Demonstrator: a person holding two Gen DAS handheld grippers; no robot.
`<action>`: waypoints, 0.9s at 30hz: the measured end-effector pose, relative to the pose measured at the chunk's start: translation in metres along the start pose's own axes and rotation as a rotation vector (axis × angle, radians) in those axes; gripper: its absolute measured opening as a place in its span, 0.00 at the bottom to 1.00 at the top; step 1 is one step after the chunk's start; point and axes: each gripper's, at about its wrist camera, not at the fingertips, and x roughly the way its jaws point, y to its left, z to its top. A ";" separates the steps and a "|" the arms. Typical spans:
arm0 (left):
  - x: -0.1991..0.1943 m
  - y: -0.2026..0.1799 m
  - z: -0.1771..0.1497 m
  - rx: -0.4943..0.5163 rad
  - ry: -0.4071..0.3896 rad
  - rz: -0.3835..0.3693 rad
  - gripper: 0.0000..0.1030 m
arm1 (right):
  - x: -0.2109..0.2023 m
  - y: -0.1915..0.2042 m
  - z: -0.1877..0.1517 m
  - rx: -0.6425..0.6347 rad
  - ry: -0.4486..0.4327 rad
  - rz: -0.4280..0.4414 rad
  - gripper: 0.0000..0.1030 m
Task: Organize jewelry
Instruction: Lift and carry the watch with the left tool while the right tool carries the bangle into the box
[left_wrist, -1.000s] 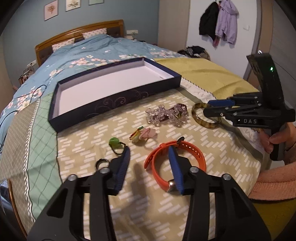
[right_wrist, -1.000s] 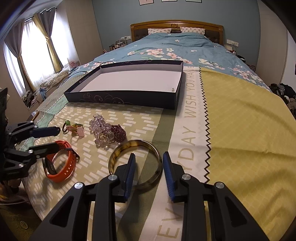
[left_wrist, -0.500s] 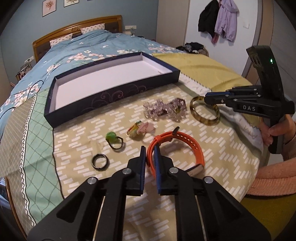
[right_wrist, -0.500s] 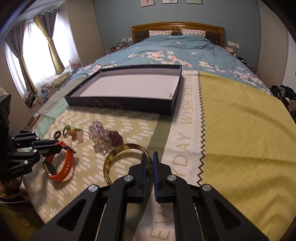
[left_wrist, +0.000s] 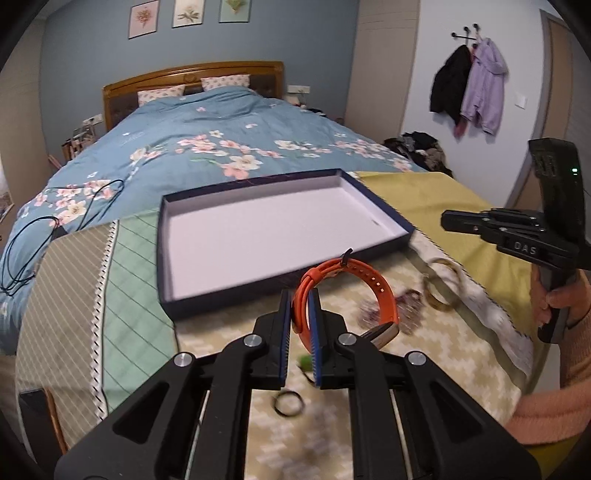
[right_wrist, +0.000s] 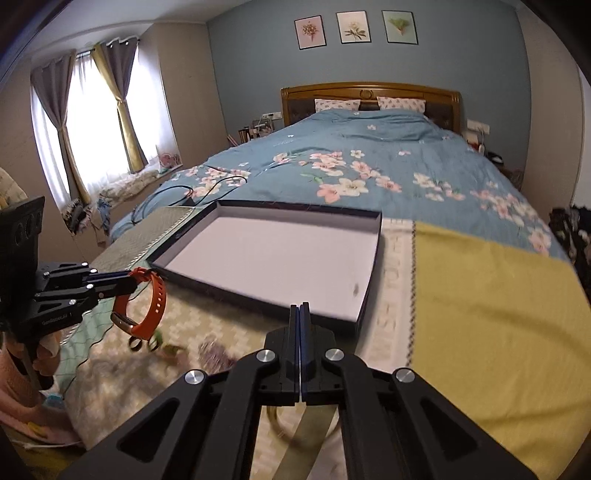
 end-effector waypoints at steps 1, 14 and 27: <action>0.001 0.003 0.002 -0.006 0.001 0.001 0.10 | 0.003 0.000 0.002 -0.010 0.015 0.003 0.00; 0.026 0.016 0.004 -0.033 0.031 -0.011 0.10 | 0.035 -0.018 -0.048 -0.060 0.262 -0.087 0.10; 0.030 0.027 0.028 -0.042 0.001 0.031 0.10 | 0.012 -0.009 -0.002 -0.080 0.087 -0.060 0.05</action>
